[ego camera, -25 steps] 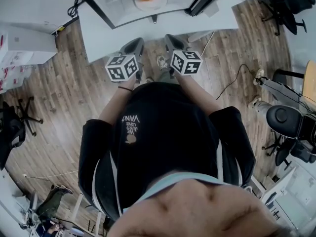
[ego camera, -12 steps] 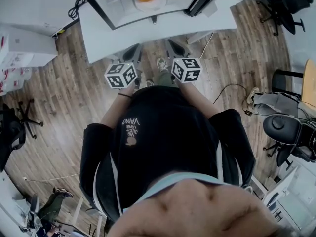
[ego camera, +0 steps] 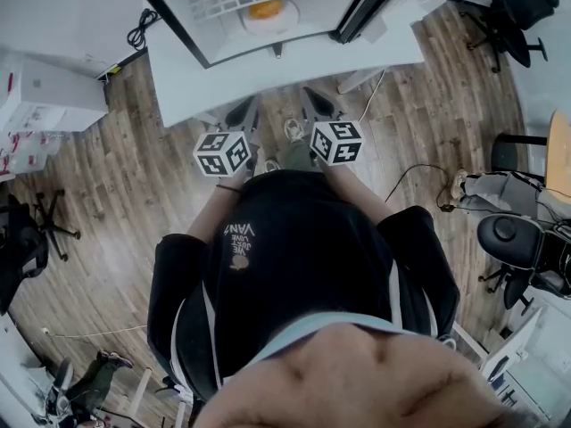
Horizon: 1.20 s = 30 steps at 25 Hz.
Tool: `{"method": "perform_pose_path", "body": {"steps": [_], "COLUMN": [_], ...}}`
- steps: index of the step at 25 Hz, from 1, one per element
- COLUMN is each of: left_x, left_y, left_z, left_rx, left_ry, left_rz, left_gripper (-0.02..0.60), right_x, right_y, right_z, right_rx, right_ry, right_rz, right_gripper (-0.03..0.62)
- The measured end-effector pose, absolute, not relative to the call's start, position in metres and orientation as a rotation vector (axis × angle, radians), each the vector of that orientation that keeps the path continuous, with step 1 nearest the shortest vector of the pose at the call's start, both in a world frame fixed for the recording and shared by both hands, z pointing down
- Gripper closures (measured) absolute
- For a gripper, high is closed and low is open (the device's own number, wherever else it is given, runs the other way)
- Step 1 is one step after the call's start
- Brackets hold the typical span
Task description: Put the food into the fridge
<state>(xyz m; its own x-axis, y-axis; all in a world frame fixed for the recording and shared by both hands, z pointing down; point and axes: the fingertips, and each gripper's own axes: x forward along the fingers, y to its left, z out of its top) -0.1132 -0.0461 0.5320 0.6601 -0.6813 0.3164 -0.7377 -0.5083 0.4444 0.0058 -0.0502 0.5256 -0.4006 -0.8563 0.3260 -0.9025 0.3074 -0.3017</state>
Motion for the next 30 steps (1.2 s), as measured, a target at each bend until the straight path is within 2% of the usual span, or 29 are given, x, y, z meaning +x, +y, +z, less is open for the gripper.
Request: {"method": "perform_pose_path", "body": {"steps": [30], "left_x": [-0.1099], "left_y": [-0.0444], "left_z": [0.5276], "left_rx": [2.323], "left_ry": [-1.078], "left_rz": [0.123], "left_gripper": [0.565], "right_x": [0.0119], "right_y": [-0.0511], "right_z": [0.5226], "right_rx": [1.684], "right_ry": [-2.447], "right_rz": [0.678], "right_gripper": [0.582]}}
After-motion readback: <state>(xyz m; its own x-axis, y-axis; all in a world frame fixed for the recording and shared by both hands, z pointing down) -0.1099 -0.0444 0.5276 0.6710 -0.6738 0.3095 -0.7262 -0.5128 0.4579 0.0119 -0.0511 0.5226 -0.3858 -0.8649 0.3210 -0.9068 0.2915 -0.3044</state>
